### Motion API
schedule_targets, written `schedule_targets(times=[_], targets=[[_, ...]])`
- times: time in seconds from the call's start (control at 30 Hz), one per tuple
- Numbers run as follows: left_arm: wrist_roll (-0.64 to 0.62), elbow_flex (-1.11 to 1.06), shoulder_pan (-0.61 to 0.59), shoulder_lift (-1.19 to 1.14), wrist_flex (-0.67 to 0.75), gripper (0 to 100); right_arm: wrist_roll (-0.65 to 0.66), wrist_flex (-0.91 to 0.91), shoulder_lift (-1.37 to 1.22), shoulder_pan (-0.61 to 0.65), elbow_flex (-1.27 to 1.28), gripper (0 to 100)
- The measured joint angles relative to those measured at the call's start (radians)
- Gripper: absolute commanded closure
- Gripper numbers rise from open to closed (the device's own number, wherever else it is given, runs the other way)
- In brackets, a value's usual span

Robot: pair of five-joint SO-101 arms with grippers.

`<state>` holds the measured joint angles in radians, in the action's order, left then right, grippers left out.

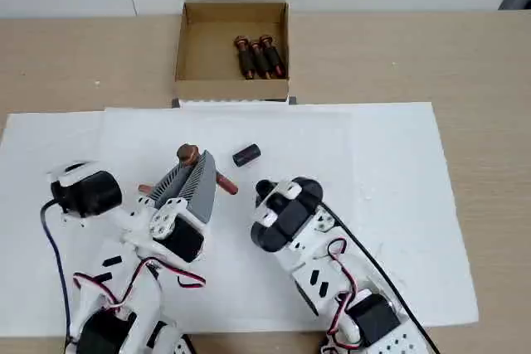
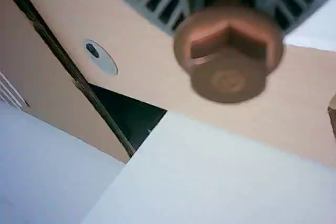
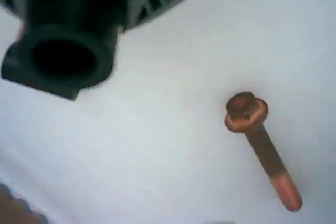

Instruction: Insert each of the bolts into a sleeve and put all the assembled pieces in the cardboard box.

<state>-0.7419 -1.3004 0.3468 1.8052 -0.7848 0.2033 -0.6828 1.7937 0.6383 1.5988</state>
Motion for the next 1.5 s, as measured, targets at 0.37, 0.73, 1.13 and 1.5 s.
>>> schedule_targets(times=[0.37, 0.73, 1.13, 1.5], targets=[[-0.008, -0.044, 0.0, 0.0, 0.089, 99, 0.049, 0.002, 0.0, 0.035, 0.0, 99.6], [-0.008, -0.08, 0.005, 0.0, 0.092, 99, 0.049, 0.04, 0.0, 0.072, -0.003, 99.6], [-0.008, -0.117, 0.071, 0.002, 0.103, 99, 0.1, 0.104, -0.002, 0.072, -0.002, 99.6], [0.048, -0.118, 0.071, 0.002, 0.127, 99, 0.1, 0.106, -0.002, 0.072, -0.002, 99.6]])
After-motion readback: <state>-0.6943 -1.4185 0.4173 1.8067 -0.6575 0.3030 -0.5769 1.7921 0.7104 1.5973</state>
